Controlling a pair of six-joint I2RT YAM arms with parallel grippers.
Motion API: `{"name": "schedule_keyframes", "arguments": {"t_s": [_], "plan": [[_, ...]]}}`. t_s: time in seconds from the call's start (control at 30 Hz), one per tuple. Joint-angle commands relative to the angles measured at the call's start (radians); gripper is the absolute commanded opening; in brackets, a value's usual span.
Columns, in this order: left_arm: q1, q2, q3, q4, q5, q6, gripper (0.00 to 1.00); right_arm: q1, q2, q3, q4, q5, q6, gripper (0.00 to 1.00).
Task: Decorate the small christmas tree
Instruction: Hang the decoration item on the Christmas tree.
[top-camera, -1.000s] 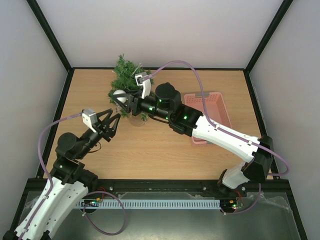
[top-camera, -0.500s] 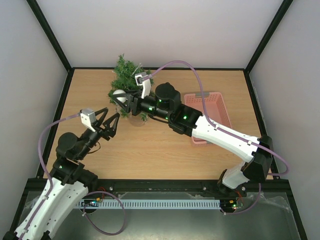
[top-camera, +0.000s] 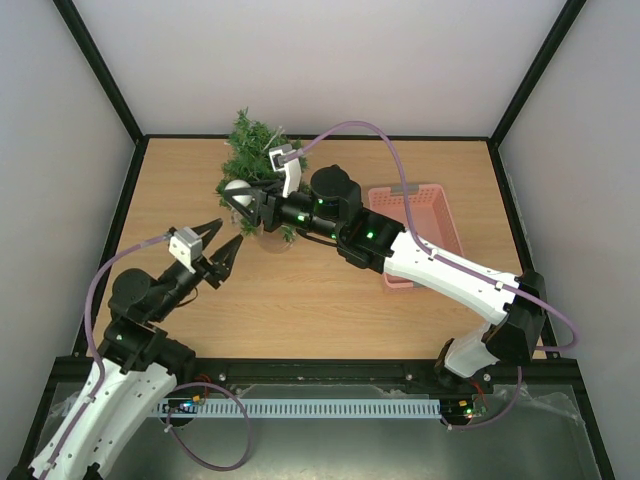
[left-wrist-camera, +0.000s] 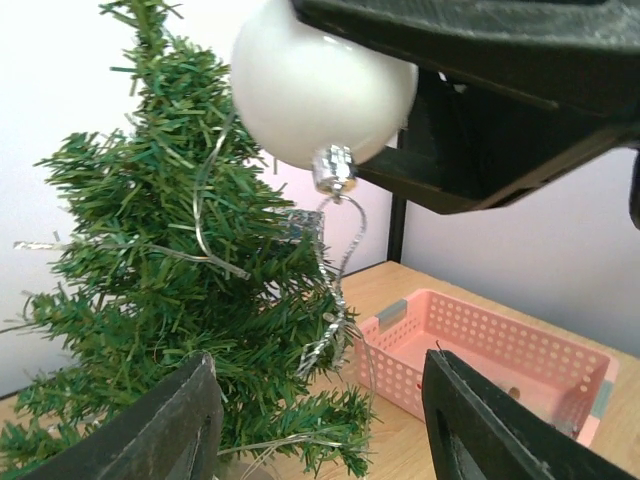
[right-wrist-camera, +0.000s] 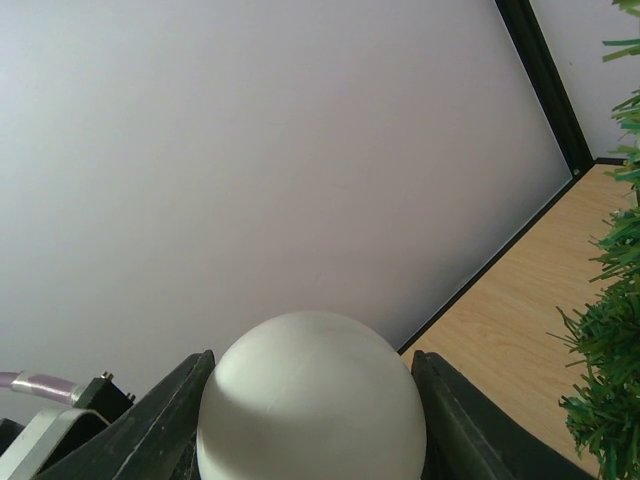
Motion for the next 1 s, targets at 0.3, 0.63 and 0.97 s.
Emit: {"name": "schedule_keyframes", "arguments": {"t_s": [0.3,0.63,0.97], "plan": [[-0.002,0.071,0.003,0.106,0.044,0.126,0.48,0.009,-0.011,0.001,0.050,-0.015,-0.017,0.43],[-0.003,0.077,-0.019,0.117,0.075,0.170,0.16,0.008,-0.008,-0.005,0.049,0.001,-0.025,0.44],[-0.003,0.114,0.003,0.061,-0.040,0.224,0.02,0.008,0.020,-0.002,0.017,0.109,-0.112,0.44]]}}
